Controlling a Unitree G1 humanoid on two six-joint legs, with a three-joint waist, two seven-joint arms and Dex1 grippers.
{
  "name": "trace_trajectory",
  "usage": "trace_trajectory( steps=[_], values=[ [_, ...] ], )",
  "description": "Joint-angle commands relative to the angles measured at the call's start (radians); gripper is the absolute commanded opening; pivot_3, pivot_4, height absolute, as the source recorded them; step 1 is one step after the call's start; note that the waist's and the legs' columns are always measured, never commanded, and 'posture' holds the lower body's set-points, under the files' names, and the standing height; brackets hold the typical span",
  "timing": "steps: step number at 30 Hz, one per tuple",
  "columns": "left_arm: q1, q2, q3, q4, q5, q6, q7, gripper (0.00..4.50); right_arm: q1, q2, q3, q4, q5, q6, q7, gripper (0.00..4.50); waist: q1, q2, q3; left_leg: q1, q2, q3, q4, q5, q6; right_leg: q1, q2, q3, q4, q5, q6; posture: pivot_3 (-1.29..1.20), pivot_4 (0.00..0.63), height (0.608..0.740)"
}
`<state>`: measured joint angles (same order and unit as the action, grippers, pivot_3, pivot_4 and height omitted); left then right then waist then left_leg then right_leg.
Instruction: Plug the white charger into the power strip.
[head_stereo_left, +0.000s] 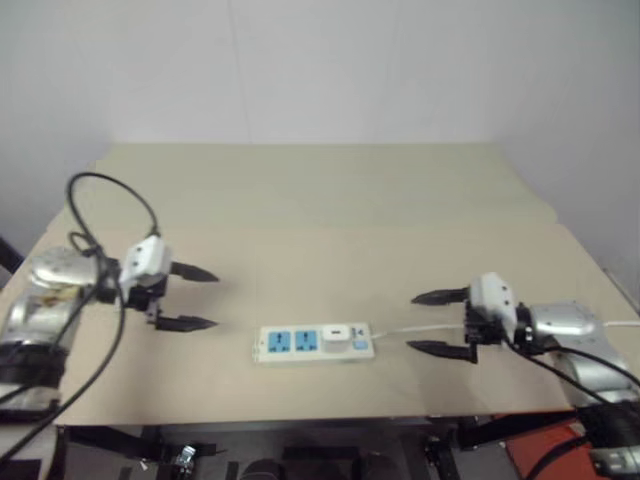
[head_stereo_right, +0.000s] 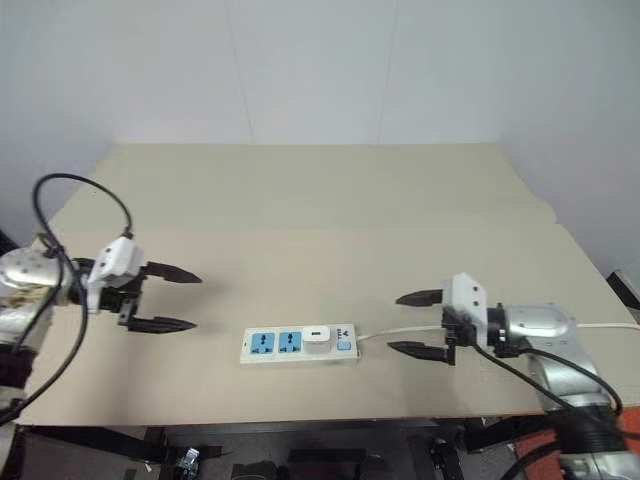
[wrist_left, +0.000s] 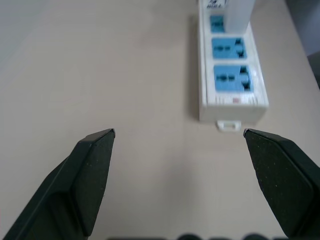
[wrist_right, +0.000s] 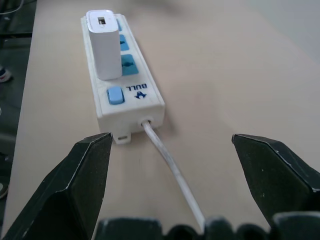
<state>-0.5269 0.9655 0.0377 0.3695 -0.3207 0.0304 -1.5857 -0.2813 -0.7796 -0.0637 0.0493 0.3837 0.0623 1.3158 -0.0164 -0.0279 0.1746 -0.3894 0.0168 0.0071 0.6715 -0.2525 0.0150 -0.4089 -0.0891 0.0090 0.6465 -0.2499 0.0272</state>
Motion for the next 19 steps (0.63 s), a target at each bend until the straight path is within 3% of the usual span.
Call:
trace_trajectory(
  steps=[1, 8, 14, 19],
  values=[
    [0.082, 0.071, 0.11, -0.095, -0.062, 0.061, 0.015, 4.5, 0.033, -0.043, -0.079, -0.049, 0.047, 0.021, -0.009, 4.47, 0.002, 0.0, 0.0, 0.0, 0.0, 0.0, 0.0, 0.0, 0.0, 0.0, 0.0, 0.0, 0.0, 0.0, 0.0, 0.0, 0.15, 0.74],
    [0.289, 0.106, 0.283, -0.287, -0.162, 0.207, 0.096, 4.5, 0.068, -0.086, -0.137, -0.06, 0.074, 0.038, -0.017, 4.47, 0.002, 0.0, 0.002, 0.0, 0.001, 0.0, 0.0, 0.0, 0.0, 0.0, -0.002, 0.0, 0.0, 0.0, 0.0, 0.0, 0.15, 0.74],
    [0.399, 0.102, 0.339, -0.408, -0.217, 0.272, 0.128, 4.5, 0.067, -0.096, -0.15, -0.056, 0.082, 0.052, -0.017, 4.47, 0.003, -0.001, 0.002, 0.001, 0.001, 0.0, 0.0, 0.0, 0.0, 0.001, -0.001, 0.0, 0.0, 0.0, 0.0, 0.0, 0.15, 0.74],
    [0.401, 0.1, 0.335, -0.429, -0.232, 0.29, 0.143, 4.5, 0.061, -0.099, -0.144, -0.046, 0.078, 0.049, -0.017, 4.47, 0.004, -0.001, 0.002, 0.0, 0.0, 0.001, 0.0, 0.0, 0.0, 0.001, -0.001, 0.0, 0.0, 0.0, 0.0, 0.0, 0.15, 0.74]
  ],
)
